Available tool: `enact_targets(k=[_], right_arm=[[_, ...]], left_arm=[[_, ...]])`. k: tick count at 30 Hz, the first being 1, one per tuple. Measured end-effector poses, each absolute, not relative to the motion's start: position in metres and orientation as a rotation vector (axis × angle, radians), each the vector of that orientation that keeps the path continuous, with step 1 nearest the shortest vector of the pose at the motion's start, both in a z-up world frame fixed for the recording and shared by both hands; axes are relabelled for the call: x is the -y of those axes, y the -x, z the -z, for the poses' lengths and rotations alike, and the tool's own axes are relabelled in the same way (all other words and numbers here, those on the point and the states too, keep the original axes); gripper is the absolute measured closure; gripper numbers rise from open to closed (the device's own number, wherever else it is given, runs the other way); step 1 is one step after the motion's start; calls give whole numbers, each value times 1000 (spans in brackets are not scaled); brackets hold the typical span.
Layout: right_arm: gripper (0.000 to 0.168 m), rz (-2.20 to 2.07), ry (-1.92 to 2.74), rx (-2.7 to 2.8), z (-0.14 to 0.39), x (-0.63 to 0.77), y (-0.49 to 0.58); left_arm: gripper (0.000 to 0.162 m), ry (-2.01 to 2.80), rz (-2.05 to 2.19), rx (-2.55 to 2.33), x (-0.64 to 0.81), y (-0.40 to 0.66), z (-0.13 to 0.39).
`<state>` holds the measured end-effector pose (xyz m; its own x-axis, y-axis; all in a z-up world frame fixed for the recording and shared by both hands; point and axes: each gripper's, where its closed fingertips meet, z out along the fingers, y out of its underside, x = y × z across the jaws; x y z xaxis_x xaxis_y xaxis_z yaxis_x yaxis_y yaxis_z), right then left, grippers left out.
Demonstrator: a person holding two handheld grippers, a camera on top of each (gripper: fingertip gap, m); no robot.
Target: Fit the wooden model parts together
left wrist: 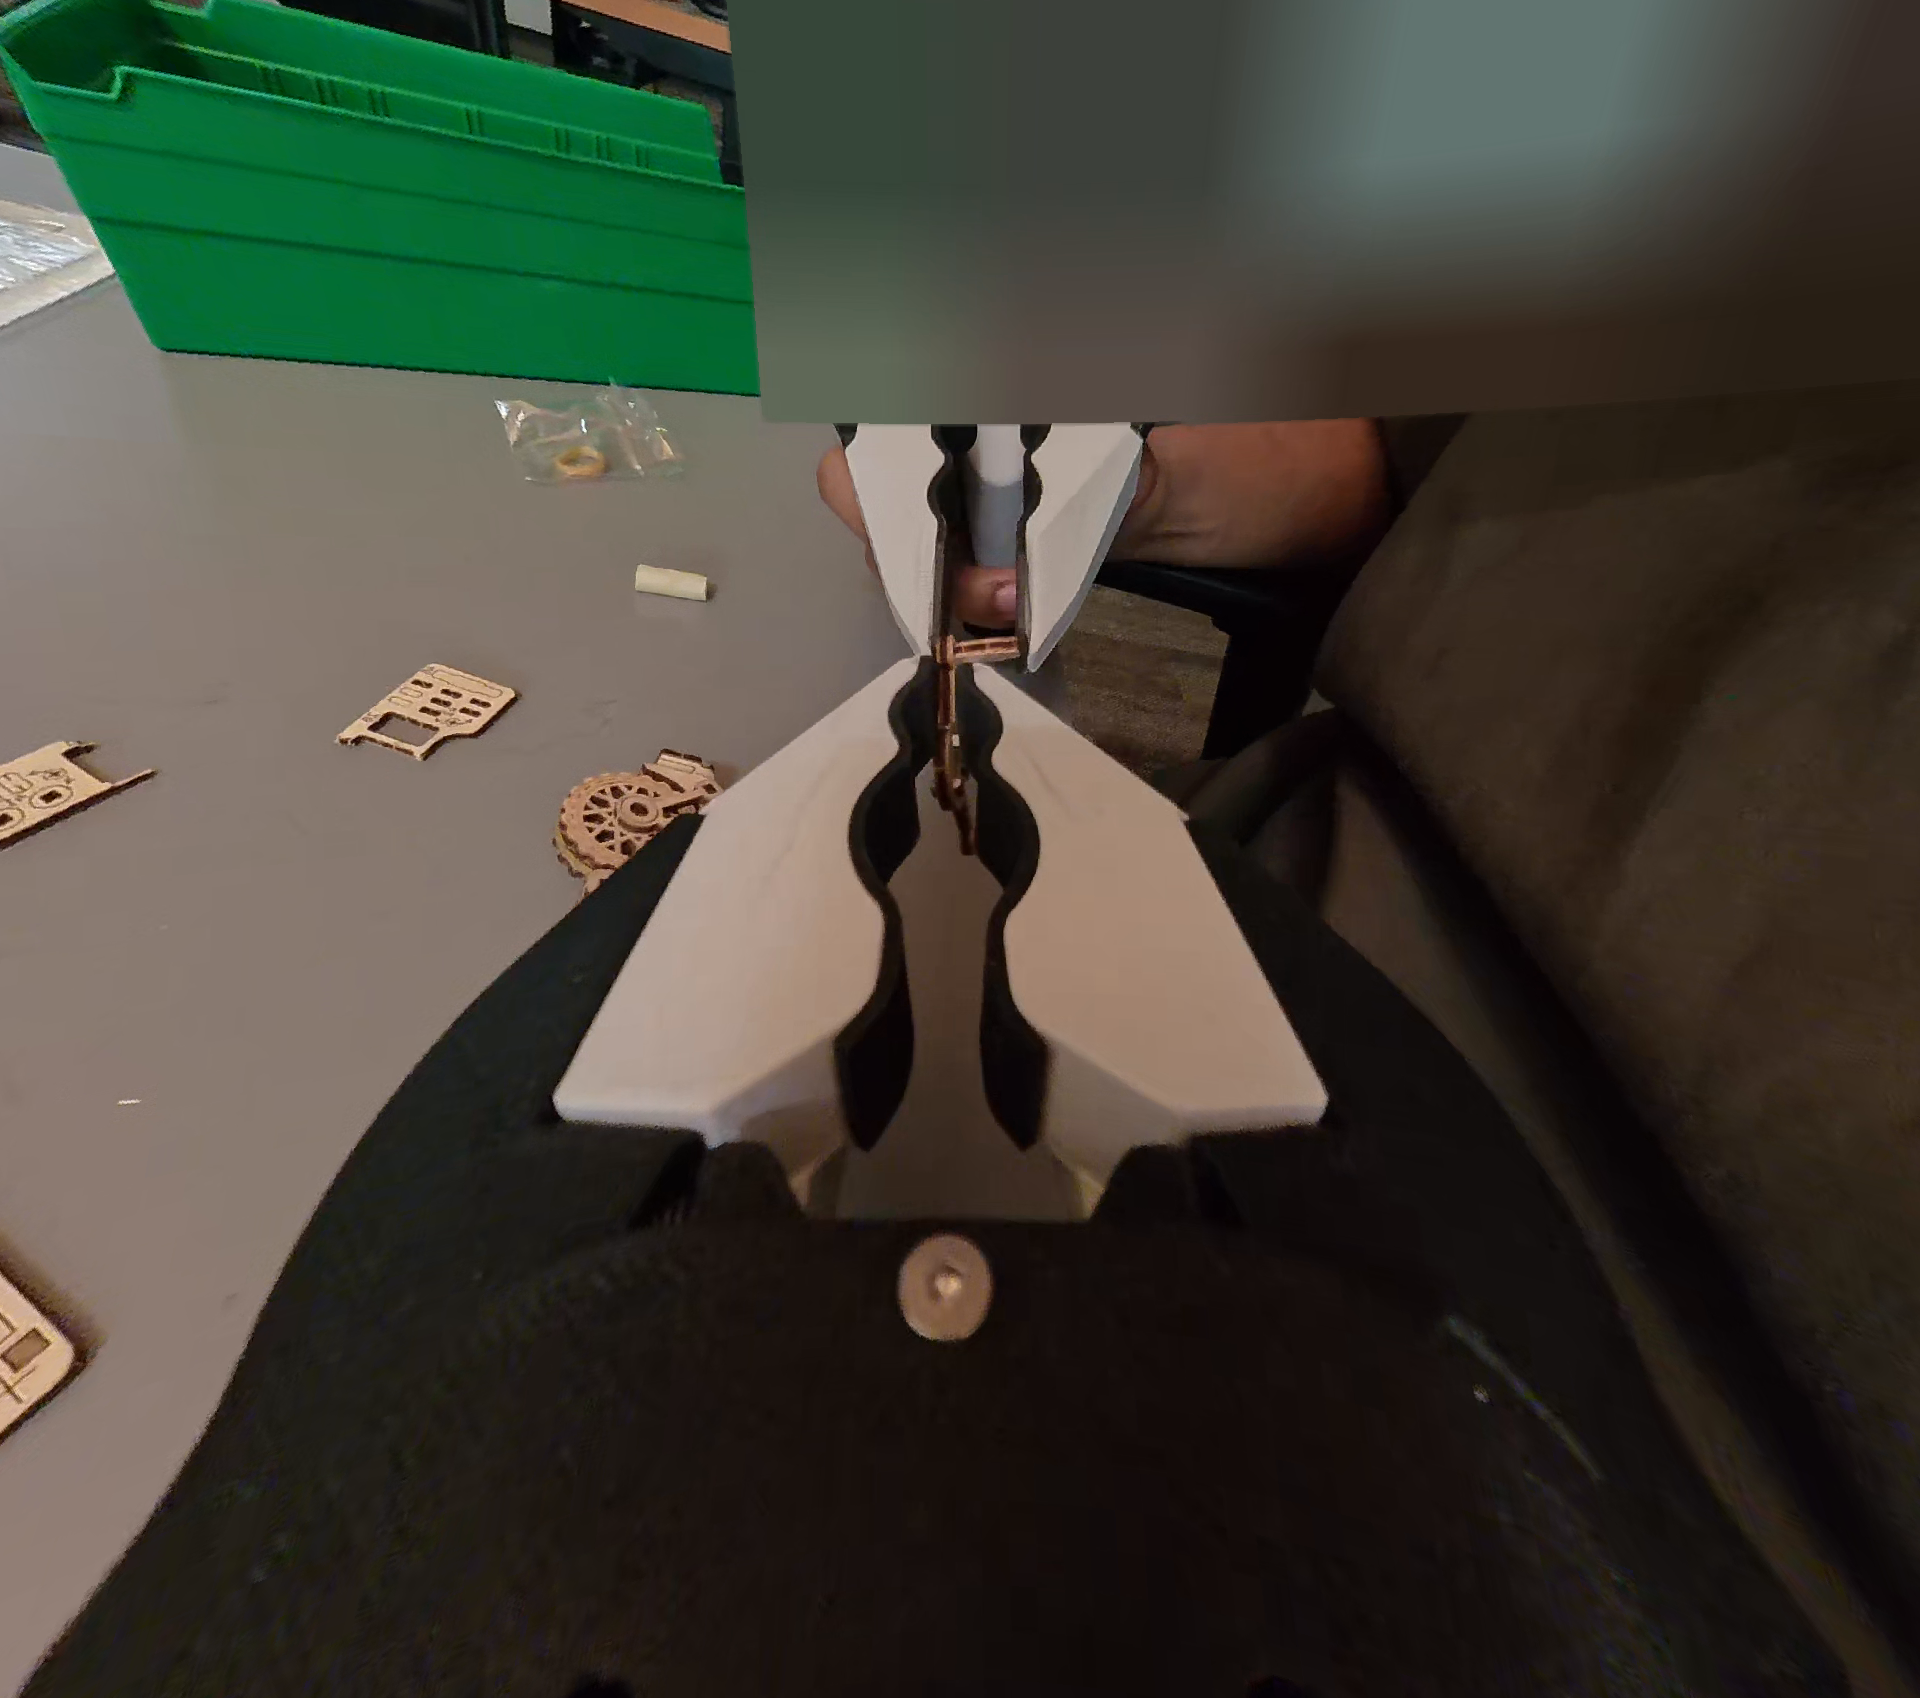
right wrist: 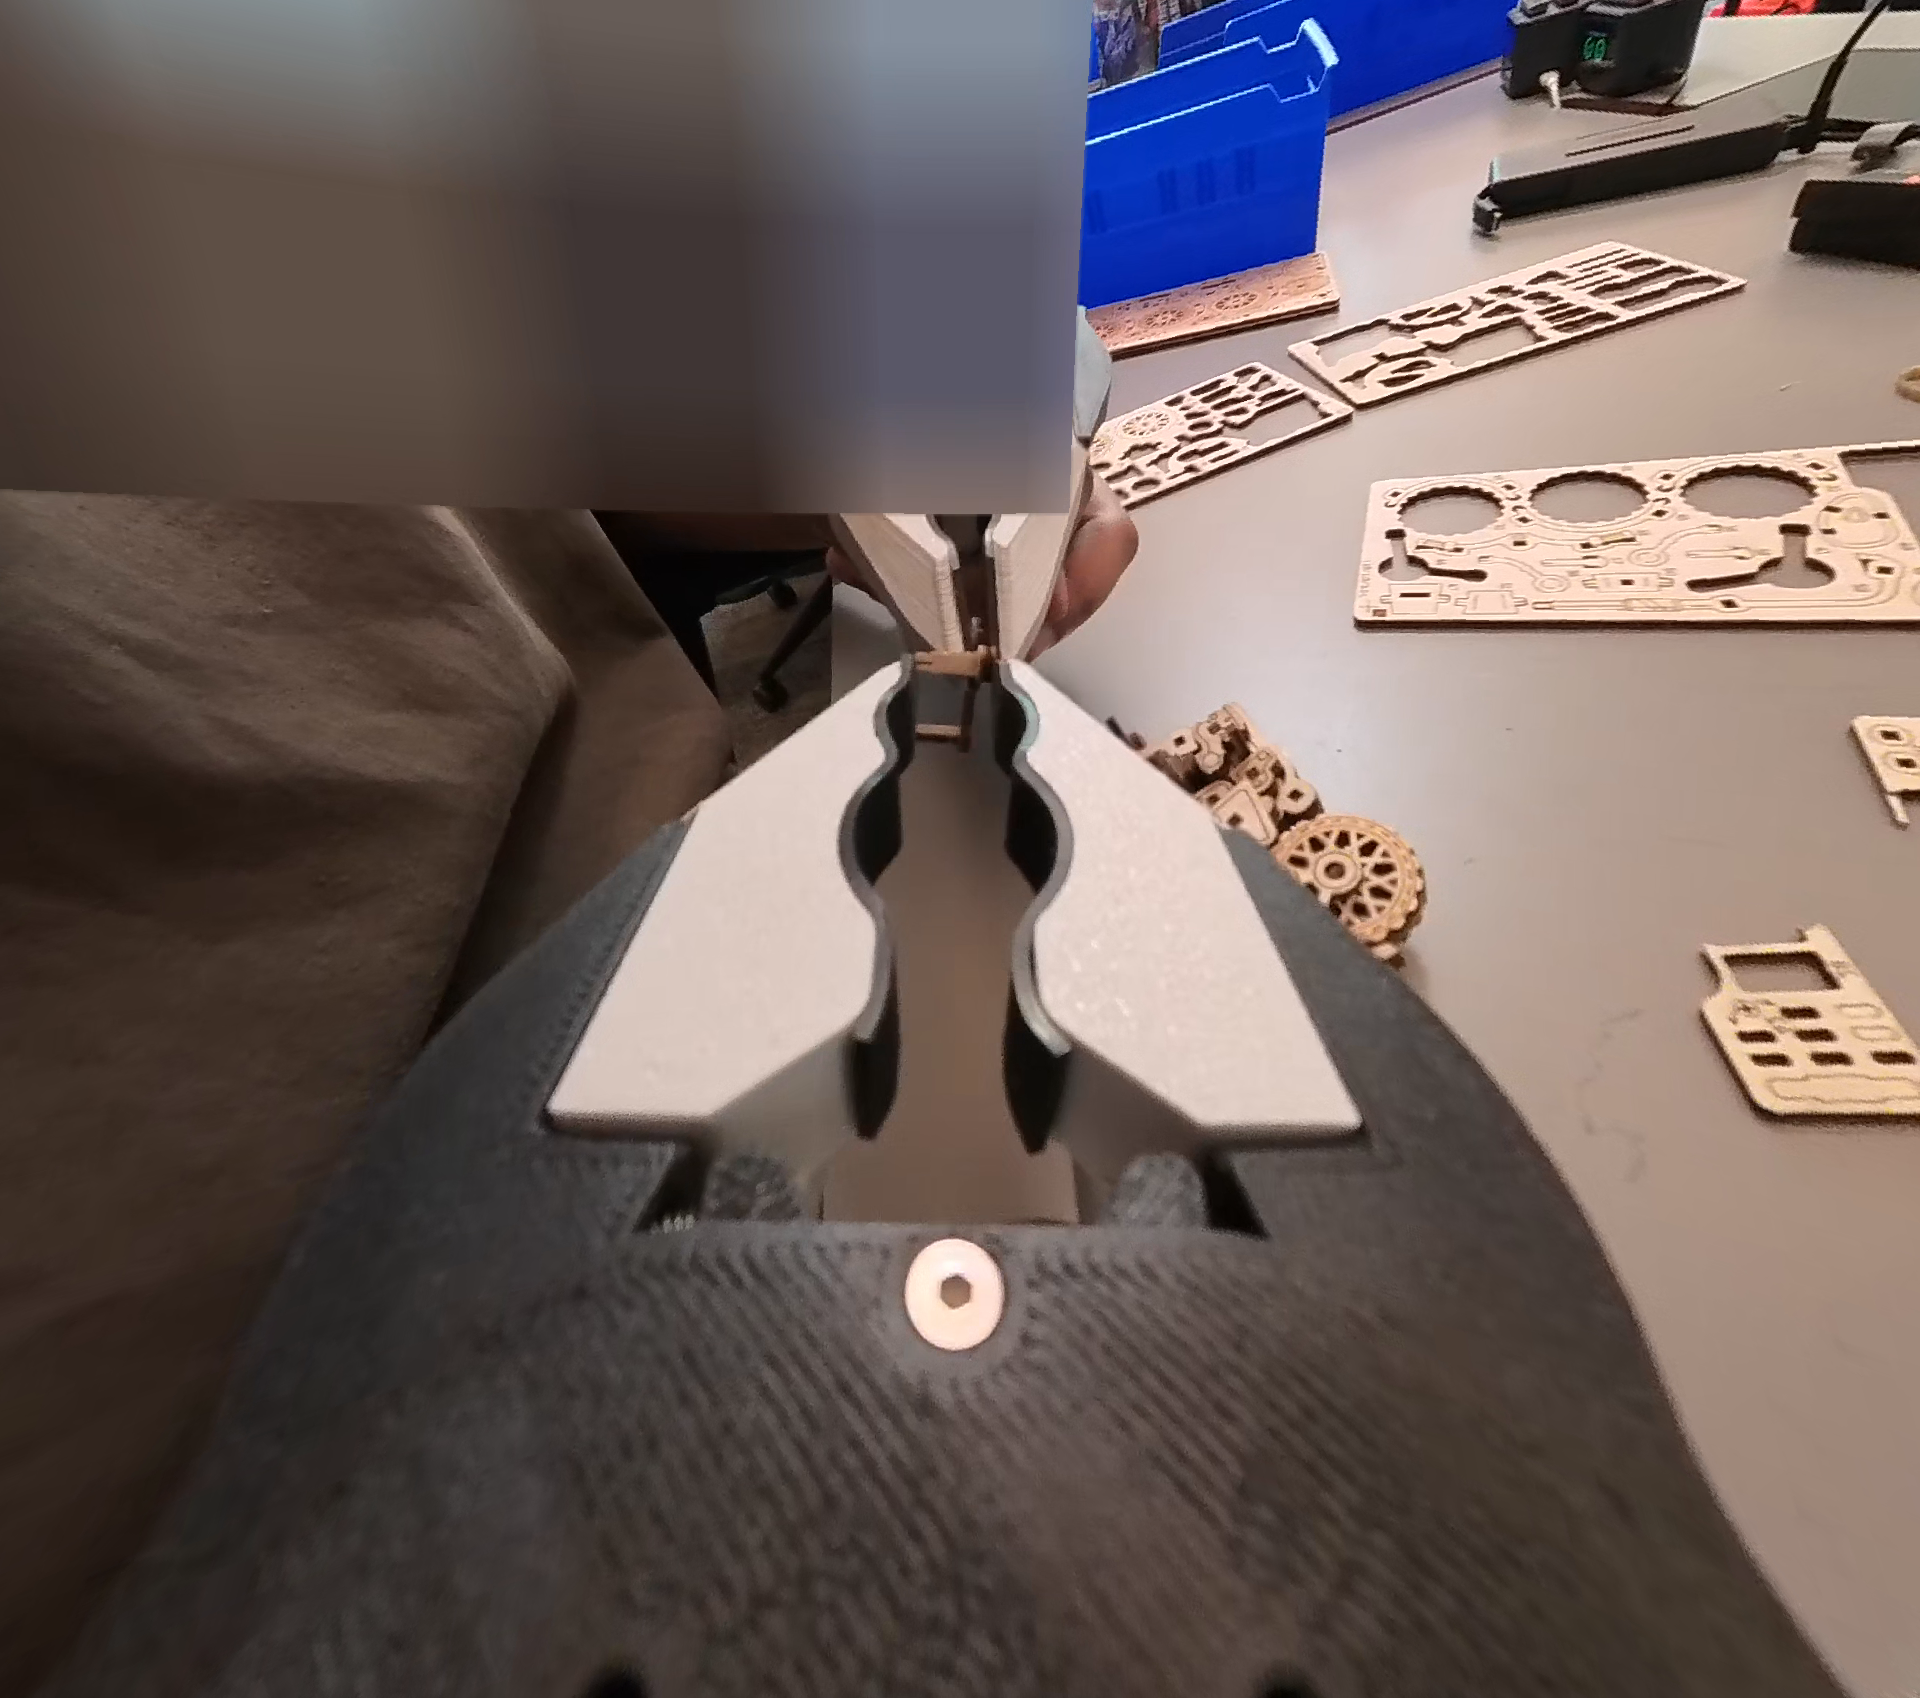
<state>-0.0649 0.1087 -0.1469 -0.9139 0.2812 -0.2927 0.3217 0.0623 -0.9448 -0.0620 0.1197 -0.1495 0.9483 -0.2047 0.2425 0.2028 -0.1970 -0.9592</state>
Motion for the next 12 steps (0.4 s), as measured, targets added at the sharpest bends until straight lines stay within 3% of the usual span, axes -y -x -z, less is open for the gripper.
enact_targets(k=[4,7,12], right_arm=[[153,2058,-698,-2215,146,-110,71],[129,2087,-747,-2180,144,-116,78],[128,2125,-837,-2137,142,-128,89]], left_arm=[[162,1714,355,22,-120,67,147],[162,1681,352,67,-117,77,144],[162,1546,450,229,-112,98,129]])
